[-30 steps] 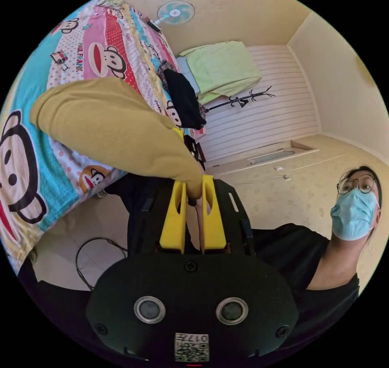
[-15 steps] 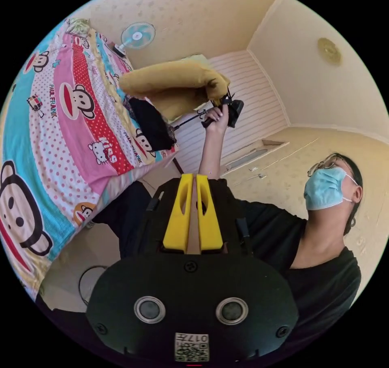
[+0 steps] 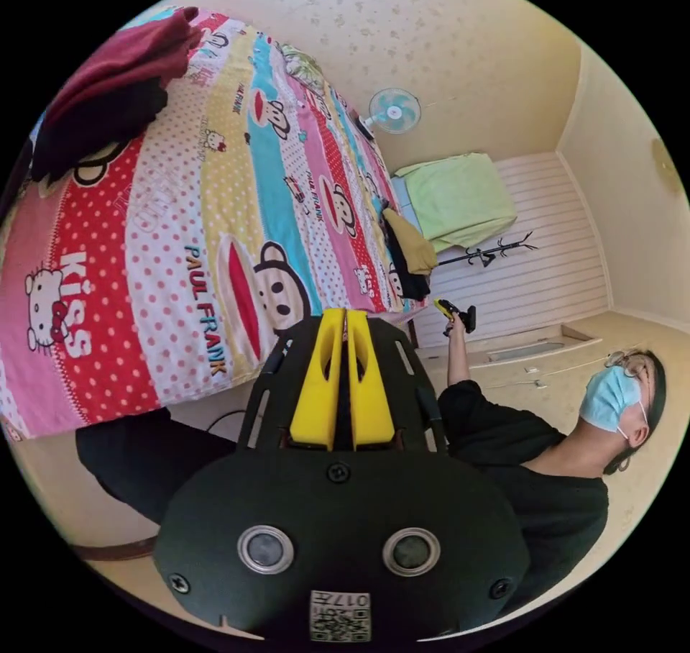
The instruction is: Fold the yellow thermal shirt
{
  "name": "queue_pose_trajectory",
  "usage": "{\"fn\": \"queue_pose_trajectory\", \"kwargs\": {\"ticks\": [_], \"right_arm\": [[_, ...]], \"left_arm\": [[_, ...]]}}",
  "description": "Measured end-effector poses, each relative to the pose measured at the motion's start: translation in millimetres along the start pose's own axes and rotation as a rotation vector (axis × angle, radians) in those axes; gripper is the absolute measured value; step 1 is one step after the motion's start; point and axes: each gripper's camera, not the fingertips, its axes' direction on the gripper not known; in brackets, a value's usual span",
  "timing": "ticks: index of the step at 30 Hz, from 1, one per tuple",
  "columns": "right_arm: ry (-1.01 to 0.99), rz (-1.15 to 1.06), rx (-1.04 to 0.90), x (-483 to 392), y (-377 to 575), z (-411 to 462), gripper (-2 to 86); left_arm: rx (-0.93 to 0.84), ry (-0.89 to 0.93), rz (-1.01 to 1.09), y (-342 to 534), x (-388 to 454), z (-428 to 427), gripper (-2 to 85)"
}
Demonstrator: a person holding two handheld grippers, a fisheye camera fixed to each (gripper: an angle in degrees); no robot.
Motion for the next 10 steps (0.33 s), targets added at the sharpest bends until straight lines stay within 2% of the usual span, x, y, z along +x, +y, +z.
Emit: {"fn": "queue_pose_trajectory", "kwargs": {"ticks": [2,4,6,8,10], "right_arm": [[-0.018,-0.121,-0.146,-44,-1,43,0.7],[0.056,-0.319,-0.355,-126,1,109,0.5],[0.097,-0.491,-0.504,-193,13,164,0.5],[0.095,-0.658,-0.656,-257,33,222,0.5],[0.103,-0.788,-0.83,-325,65,303,0.5]], "left_arm": [[-0.093,-0.19,-0.035,-18,1,11,-1.0],[-0.198,-0.382,-0.06,-39,2,32,-1.0],[-0.379,-0.571,-0.066,-67,-3,78,-0.9],[-0.546,-0.648,-0.059,-82,-14,122,-0.8],[-0.59,-0.69,-0.039,-91,-13,142,-0.7]]}}
